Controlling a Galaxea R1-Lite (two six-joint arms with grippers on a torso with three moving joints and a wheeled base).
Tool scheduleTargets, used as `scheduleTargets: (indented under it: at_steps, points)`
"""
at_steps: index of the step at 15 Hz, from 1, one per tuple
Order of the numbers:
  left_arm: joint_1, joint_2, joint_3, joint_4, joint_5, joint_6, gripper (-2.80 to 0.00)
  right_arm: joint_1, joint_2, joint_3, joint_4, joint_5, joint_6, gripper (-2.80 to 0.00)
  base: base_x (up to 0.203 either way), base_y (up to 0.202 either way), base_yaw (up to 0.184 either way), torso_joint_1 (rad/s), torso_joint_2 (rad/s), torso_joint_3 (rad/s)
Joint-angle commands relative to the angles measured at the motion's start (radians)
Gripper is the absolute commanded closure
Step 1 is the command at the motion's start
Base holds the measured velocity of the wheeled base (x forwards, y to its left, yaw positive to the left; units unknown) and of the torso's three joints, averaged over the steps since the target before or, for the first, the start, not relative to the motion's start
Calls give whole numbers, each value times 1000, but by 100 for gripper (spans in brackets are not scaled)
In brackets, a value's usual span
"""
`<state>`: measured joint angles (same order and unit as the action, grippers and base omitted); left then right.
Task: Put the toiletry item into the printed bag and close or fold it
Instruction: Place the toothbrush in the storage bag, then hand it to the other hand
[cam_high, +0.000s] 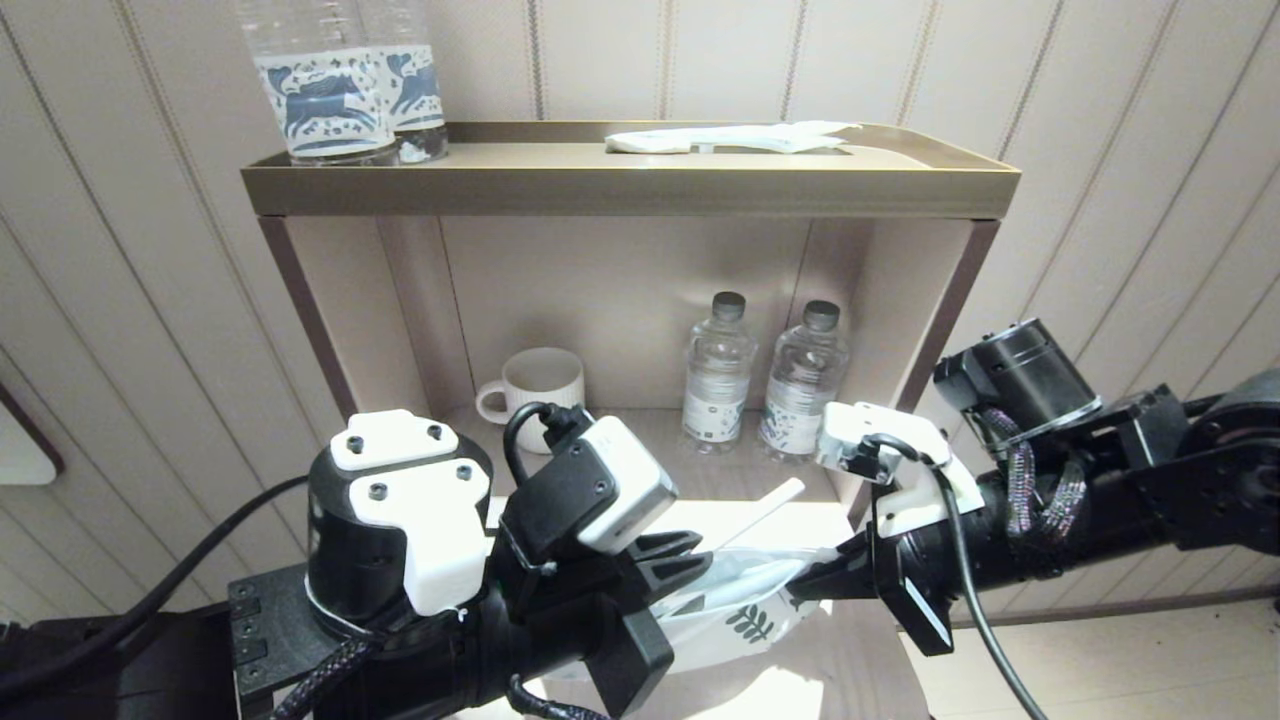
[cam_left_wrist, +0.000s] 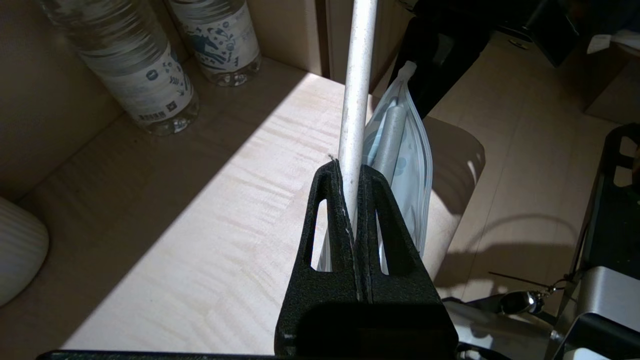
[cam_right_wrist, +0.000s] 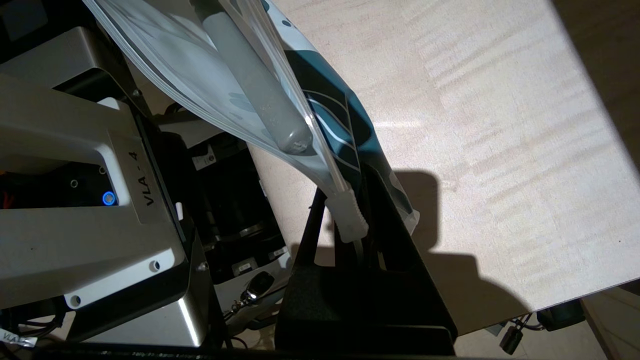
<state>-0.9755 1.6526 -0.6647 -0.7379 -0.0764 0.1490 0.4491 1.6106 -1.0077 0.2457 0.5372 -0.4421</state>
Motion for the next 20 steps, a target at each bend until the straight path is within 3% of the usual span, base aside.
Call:
scheduleTargets:
  at_steps: [1,3,4,13,20]
  points:
    - [0,4,3,-6,0,0,0,0,3,0,1,3,-4,0,0,0,0,0,0,0]
    - [0,6,5,-6,0,1,0,0,3,0,1,3,-3,0,0,0,0,0,0,0]
    - [0,4,3,-4,0,5,-280,0,3,0,0,4,-4,0,0,0,0,0,0,0]
    - [5,-28,-2,-1,4,6,-280,-6,-2,-5,1,3,-4,0,0,0,0,0,0,0]
    - [184,-181,106,-9,18,-83,-280,35,77,-6,-7,-26,18,0,0,0,0,0,0,0]
